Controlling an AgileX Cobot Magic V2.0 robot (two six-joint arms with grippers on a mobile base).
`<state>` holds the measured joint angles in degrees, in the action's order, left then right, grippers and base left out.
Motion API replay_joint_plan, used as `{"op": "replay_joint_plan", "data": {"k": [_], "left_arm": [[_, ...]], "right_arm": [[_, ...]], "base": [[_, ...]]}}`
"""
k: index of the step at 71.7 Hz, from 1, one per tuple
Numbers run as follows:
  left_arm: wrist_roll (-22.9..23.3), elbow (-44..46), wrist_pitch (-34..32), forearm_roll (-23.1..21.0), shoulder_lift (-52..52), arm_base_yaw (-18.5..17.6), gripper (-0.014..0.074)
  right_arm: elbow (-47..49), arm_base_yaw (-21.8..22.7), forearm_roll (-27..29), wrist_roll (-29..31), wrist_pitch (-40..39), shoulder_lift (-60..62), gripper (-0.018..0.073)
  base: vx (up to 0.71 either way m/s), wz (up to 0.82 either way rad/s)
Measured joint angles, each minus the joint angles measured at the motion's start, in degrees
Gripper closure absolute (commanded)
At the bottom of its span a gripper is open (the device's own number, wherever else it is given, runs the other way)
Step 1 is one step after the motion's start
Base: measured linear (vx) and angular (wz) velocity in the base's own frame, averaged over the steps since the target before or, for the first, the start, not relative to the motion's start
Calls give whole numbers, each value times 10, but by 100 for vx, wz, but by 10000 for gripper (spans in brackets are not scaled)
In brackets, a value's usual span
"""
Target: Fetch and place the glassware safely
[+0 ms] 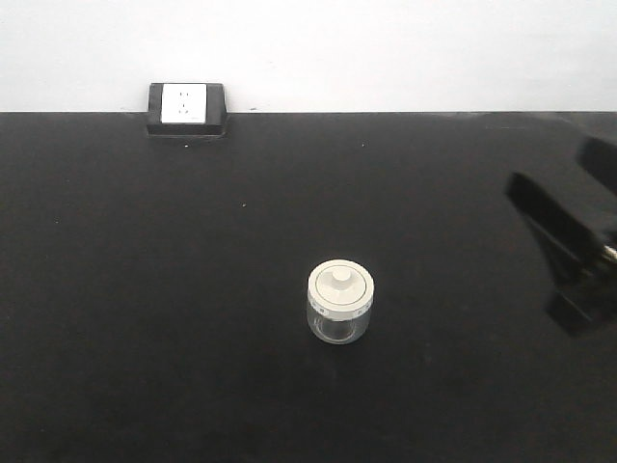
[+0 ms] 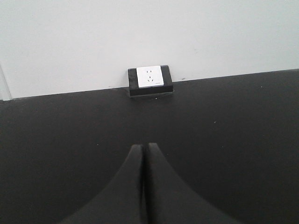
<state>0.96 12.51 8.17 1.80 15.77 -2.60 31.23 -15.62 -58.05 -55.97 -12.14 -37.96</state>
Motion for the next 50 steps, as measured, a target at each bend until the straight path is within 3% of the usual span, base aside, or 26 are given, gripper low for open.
{"op": "replay_joint_plan", "data": {"k": [14, 32, 41, 50], "left_arm": [[0, 0, 0, 0, 0, 0, 603], [0, 0, 0, 0, 0, 0, 603], [0, 0, 0, 0, 0, 0, 603], [0, 0, 0, 0, 0, 0, 603]], "right_arm": [[-61, 0, 2, -28, 66, 150, 92], [-99, 0, 43, -38, 230, 279, 92], [-100, 0, 117, 29, 306, 291, 92], [-100, 0, 235, 180, 357, 284, 92]], "base": [[0, 0], [0, 0], [0, 0], [0, 0]]}}
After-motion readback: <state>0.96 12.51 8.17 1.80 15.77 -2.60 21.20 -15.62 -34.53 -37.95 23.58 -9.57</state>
